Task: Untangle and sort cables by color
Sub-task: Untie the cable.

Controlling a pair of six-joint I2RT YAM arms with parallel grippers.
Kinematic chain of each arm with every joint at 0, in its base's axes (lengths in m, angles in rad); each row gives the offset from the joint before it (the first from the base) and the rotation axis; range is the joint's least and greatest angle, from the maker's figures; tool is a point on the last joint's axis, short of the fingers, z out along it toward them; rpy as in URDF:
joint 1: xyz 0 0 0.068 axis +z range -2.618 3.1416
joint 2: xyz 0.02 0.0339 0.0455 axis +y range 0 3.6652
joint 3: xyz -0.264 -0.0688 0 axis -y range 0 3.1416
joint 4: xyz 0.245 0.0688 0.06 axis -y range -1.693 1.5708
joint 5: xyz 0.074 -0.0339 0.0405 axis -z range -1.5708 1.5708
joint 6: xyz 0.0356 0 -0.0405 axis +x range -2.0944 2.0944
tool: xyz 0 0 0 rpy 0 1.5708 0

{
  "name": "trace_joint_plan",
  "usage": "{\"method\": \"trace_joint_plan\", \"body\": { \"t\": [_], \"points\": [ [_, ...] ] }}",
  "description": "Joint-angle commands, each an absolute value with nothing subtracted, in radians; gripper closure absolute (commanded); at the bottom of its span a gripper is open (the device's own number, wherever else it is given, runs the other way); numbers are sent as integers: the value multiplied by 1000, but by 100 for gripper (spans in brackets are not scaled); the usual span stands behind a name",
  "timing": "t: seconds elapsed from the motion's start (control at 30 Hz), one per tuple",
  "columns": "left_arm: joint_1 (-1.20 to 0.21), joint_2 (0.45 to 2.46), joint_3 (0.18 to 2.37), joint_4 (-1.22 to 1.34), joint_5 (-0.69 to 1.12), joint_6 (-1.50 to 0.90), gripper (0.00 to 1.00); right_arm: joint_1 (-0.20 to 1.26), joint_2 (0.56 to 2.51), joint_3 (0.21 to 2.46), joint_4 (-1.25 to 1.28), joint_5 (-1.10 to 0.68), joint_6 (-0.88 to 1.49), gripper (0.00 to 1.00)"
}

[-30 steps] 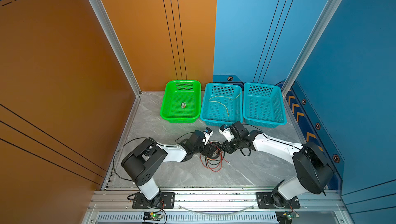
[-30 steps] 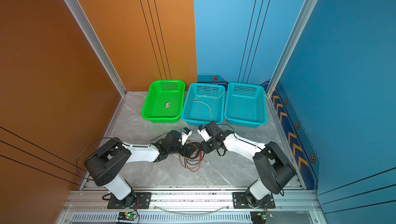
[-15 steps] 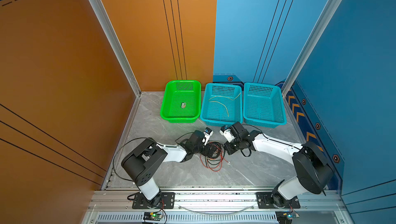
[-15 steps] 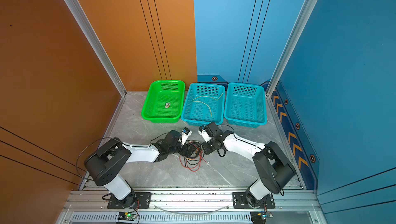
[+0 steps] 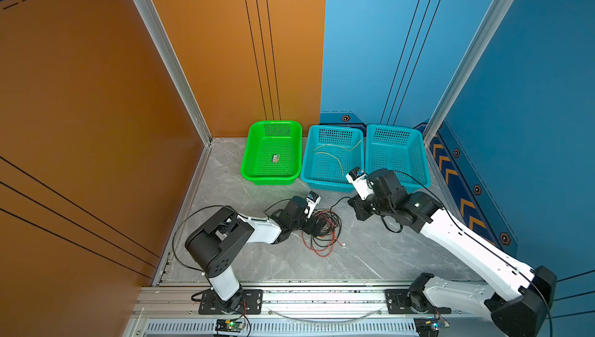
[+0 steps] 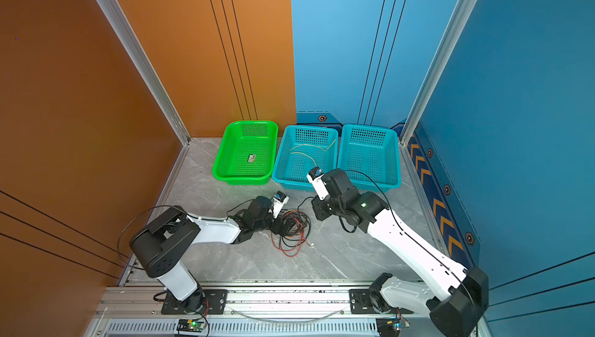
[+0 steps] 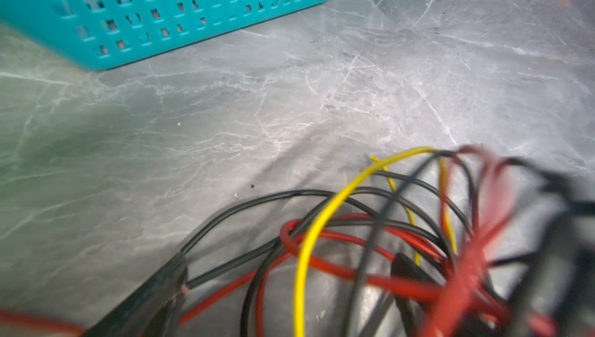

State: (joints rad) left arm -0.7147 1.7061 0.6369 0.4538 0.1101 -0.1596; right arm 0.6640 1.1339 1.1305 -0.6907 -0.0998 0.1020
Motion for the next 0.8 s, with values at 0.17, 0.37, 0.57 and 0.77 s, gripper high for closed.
{"method": "trace_joint_plan", "body": {
  "t": [0.17,0.37,0.57,0.77],
  "points": [
    [-742,1801,635,285,83,-166,1,643,1051,1340,-825,-75,103,100],
    [-759,1813,646,279,81,-167,1,591,1020,1492,-828,-29,107,100],
    [-768,1815,649,272,78,-167,1,517,977,1640,-798,57,111,100],
    [-773,1821,653,271,77,-163,1,484,954,1752,-740,204,103,100]
  ]
}}
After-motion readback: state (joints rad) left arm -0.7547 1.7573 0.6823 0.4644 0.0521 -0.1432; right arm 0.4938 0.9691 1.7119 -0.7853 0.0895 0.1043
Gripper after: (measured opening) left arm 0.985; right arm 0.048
